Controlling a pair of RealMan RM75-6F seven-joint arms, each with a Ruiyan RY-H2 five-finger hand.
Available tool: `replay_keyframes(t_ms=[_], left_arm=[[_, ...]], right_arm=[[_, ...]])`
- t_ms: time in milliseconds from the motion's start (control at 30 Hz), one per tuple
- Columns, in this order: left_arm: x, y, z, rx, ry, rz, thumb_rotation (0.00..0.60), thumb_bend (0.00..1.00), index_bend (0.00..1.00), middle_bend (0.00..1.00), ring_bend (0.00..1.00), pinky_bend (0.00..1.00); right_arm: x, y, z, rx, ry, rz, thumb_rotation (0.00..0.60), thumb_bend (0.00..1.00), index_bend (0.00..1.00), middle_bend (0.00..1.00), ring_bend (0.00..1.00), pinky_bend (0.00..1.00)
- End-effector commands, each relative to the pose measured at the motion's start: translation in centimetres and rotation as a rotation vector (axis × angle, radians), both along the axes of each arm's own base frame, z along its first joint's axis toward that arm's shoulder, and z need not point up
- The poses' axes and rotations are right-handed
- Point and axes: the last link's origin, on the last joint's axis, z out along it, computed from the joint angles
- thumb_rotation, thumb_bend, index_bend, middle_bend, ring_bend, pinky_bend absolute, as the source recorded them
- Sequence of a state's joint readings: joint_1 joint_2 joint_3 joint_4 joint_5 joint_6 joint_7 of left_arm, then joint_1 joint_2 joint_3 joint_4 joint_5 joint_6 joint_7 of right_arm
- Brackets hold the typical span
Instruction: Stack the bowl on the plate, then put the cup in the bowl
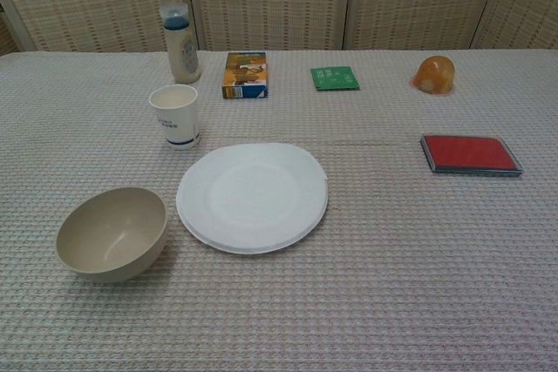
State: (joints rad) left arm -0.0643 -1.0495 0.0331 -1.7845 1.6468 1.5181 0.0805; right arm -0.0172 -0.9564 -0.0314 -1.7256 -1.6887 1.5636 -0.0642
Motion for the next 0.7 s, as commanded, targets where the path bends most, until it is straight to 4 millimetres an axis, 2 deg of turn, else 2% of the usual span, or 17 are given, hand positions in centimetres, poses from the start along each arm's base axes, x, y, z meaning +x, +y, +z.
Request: replay_keyframes(t_ms=[33,467,700], left_arm=[[0.0,0.1,-0.1,-0.004,-0.001,-0.002,0.6,0.16,0.08,0.08,0.0,0.2],[0.4,0.0,-0.4,-0.02,-0.013,-0.029,0.6,0.16,0.08,0.08,0.0,0.2],[0.9,-0.7,-1.3,-0.093,-0.068,-0.137,0.6,0.16,0.1,0.08,0.0,0.2]], right_arm=[[0.0,0.1,0.1,-0.003,0.0,-0.002,0.6,0.19,0.0,0.01,0.0,0.0],[0.0,0.1,0.3,-0.013,-0.009,-0.003,0.6,0.19,0.0,0.01,0.0,0.0],[-0.1,-0.2,0.2,-0.008,-0.007,-0.005,0.6,0.19,0.0,0.01,0.0,0.0]])
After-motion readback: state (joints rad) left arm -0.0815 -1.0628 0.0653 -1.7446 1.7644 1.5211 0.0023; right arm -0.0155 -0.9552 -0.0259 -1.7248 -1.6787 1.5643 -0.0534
